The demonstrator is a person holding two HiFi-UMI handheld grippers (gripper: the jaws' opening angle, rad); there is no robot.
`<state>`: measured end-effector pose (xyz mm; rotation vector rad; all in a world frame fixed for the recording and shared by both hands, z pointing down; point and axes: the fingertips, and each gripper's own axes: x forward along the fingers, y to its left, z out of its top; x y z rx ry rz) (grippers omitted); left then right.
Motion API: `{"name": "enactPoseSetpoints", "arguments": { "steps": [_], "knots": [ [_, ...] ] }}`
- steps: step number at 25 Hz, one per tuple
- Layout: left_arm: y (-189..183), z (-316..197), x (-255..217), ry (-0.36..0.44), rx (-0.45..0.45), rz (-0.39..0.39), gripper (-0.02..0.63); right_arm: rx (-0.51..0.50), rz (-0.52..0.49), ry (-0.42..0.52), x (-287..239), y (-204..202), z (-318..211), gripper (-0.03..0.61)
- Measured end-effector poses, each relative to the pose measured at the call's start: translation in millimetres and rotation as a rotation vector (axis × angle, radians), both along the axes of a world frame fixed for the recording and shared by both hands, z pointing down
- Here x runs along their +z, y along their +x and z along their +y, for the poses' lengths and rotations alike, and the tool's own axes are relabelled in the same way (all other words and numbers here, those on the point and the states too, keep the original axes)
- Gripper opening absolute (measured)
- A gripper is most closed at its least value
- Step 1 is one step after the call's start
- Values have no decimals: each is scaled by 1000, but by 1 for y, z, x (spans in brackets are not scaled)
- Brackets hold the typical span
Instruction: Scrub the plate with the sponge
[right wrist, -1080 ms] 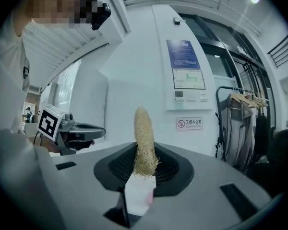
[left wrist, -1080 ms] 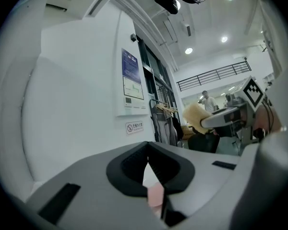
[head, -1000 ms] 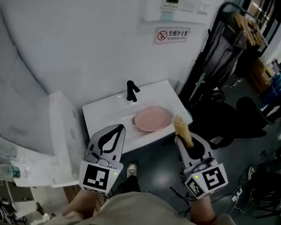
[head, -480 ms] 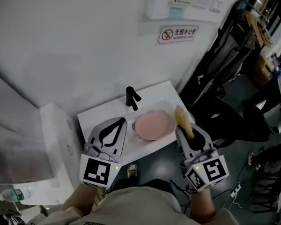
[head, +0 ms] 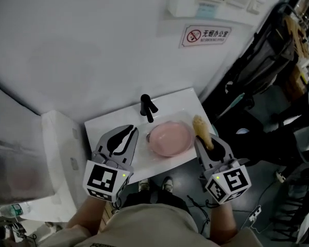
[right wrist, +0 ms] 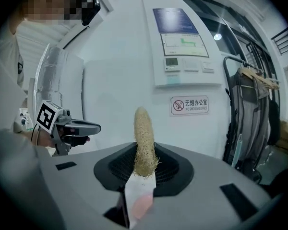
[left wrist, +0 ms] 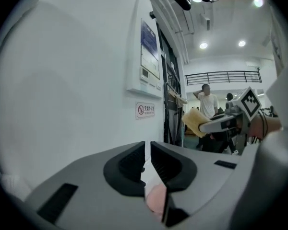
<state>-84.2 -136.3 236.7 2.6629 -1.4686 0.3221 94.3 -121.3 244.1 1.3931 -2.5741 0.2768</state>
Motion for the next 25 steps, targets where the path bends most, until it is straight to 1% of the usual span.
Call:
{"name": "enactPoseSetpoints", "arguments": {
  "steps": [2,4,8,11,15,20,25],
  "knots": [
    [4,-8,20,-69,-4,7,54,-29,1,-48,18,3,-10,87],
    [10,-16,41,-138,-8,30,75,-53,23,-87,37,8,-21,87],
    [16,-32,87,-297,-23,119,120,-92,71,-151,75,13,-43,87],
    [16,-43,124,-407,-50,183,132,-121,93,-203,104,12,-56,87],
    [20,-53,182,-558,-74,233,153,-157,119,-257,140,9,-71,89],
    [25,-49,258,-742,-108,292,167,-206,156,-343,192,-1,-79,89],
    [33,-44,329,-916,-131,381,181,-256,204,-421,246,-13,-86,89]
  ]
}}
